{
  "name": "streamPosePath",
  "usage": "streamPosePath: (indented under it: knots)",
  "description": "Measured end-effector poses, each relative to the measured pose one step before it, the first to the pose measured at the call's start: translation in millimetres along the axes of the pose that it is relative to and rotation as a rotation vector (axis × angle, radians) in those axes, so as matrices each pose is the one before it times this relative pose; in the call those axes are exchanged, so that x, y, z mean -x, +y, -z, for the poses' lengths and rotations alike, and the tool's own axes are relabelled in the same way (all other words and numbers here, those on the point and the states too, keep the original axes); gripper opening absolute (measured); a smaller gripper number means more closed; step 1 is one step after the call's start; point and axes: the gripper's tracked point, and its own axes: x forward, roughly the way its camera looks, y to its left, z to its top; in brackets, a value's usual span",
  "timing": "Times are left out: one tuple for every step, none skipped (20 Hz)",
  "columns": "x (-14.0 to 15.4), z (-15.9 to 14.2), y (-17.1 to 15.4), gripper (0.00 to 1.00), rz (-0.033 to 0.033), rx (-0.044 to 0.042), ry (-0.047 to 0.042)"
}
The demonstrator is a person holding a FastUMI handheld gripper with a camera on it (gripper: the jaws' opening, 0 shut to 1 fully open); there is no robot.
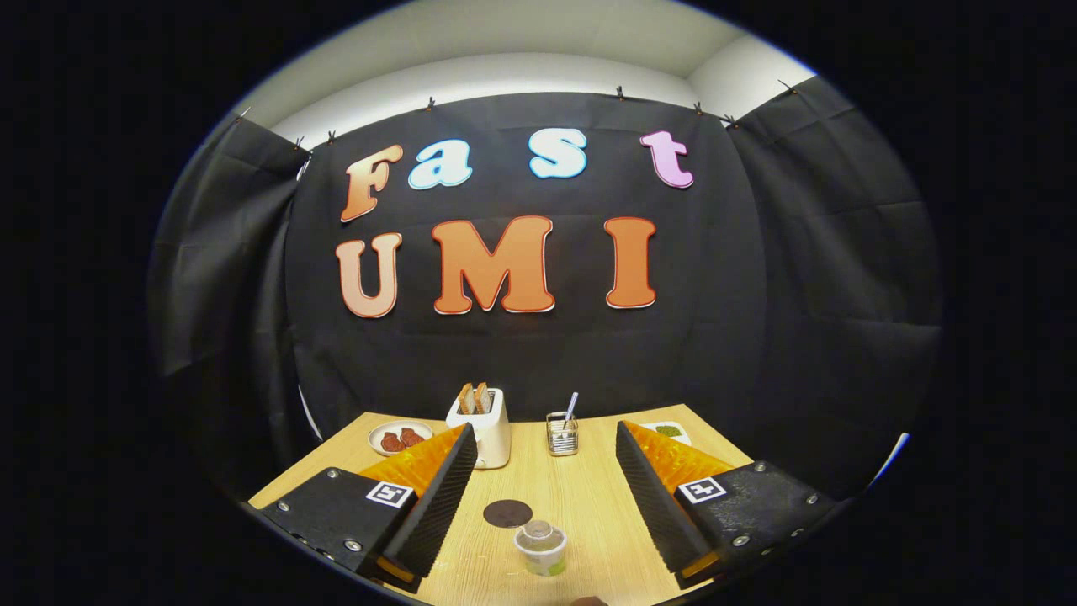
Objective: Take the bottle from table, then pour the juice into the cup, finally place the bottle on the coaster
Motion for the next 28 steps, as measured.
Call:
streamPosePath:
  knots:
    - [-1.29,9.1,2.61,0.99,-0.00539,0.01138,0.01439]
    - [-1.58,9.27,2.5,0.99,-0.00503,0.01358,0.01258]
    - [-2.42,9.3,1.39,0.99,-0.00086,0.01402,0.01408]
    - [-0.75,9.49,-0.52,0.99,0.00335,0.01482,0.01067]
    - [-2.28,8.68,0.57,0.99,-0.00088,0.01317,0.00987]
    - [-2.38,8.65,2.13,0.99,-0.00158,0.00997,0.01032]
    - [-2.75,9.47,1.18,0.99,-0.00166,0.00612,0.01609]
    - [-1.9,9.82,0.77,0.99,-0.00085,0.00431,0.01615]
    - [-2.59,9.77,0.31,0.99,-0.00028,0.00511,0.01673]
    - [-2.66,9.67,-0.31,0.99,0.00349,0.00691,0.01523]
    - [-3.25,9.88,-0.48,0.99,0.00443,0.00929,0.02096]
    - [-2.12,9.15,0.3,0.99,0.00065,0.00914,0.0177]
    - [-3.06,8.04,0.07,0.99,0.00144,0.00717,0.01432]
    - [-1.84,6.64,-0.41,0.99,-0.00013,0.00219,0.01144]
    - [-2.2,7.91,0.32,0.99,-0.00205,-0.00195,0.01595]
    - [-2.53,8.34,1.35,0.99,-0.00317,-0.00279,0.01638]
    - [-2.29,7.16,1.05,0.99,-0.00368,-0.0006,0.01498]
    - [-2.65,6.25,0.7,0.99,-0.00331,0.00123,0.01321]
    - [-3.22,6.32,1.42,0.99,-0.00154,0.00231,0.01424]
    - [-2.71,6.11,1.52,0.99,-0.00303,0.00065,0.01332]
    - [-3.0,6.34,0.73,0.99,-0.00244,-0.00373,0.01473]
    - [-3.51,7.0,0.78,0.99,-0.00208,-0.00594,0.01431]
    - [-4.09,6.87,0.48,0.99,-0.00086,-0.00586,0.01623]
    - [-3.72,6.64,0.47,0.99,-0.00108,-0.00465,0.01662]
    - [-4.33,5.71,-0.03,0.99,-0.00229,-0.00653,0.0135]
    - [-4.43,5.47,0.21,0.99,-0.00098,-0.00926,0.01231]
    - [-4.7,3.65,0.17,0.99,-0.00204,-0.01278,0.0082]
    - [-3.38,3.35,1.17,0.99,-0.00354,-0.01489,0.00913]
